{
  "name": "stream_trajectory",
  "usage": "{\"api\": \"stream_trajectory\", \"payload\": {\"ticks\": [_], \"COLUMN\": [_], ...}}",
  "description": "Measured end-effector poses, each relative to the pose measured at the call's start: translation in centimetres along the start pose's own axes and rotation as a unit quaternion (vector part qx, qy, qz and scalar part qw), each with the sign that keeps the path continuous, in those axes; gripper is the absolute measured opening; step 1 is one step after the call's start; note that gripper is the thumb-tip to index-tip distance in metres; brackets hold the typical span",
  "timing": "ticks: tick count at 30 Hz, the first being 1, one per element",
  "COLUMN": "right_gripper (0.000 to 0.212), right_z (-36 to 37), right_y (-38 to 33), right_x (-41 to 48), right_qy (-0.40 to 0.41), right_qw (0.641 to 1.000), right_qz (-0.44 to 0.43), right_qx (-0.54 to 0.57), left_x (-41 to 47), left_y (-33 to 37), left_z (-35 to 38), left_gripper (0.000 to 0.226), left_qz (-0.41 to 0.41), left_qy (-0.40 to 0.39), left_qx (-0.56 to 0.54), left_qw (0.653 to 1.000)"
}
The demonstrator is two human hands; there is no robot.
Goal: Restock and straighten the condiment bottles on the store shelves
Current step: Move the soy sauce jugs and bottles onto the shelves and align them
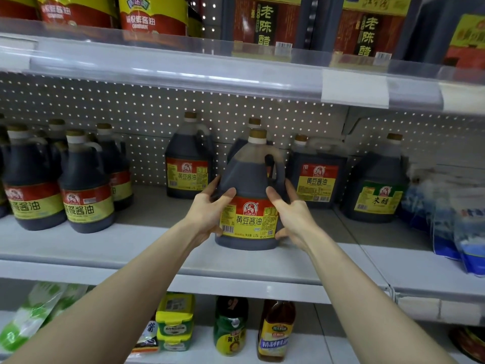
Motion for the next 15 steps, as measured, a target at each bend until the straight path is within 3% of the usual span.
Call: {"api": "stream_trajectory", "payload": {"ticks": [15], "right_gripper": [0.072], "right_z": [1.2], "right_y": [-0.2], "right_x": [4.1], "right_qy": [0.008], "right_qw": [1.0], "right_qz": [-0.002], "right_qx": [-0.01], "left_x": [3.9], "left_y": [0.0], "left_z": [0.9], "left_gripper": [0.064], "left_qz": [0.019], "left_qy": [0.007], "left_qx": [-0.002], "left_qw": [1.0]}}
Point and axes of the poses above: each hand's wrist, its own x-axis towards the middle knuckle, its own z-axis out of the palm, y = z × x, the point moved 9 cm from there along x, towards the middle knuckle, and after that the axes turned 10 degrees about y, right-handed, at the moved point
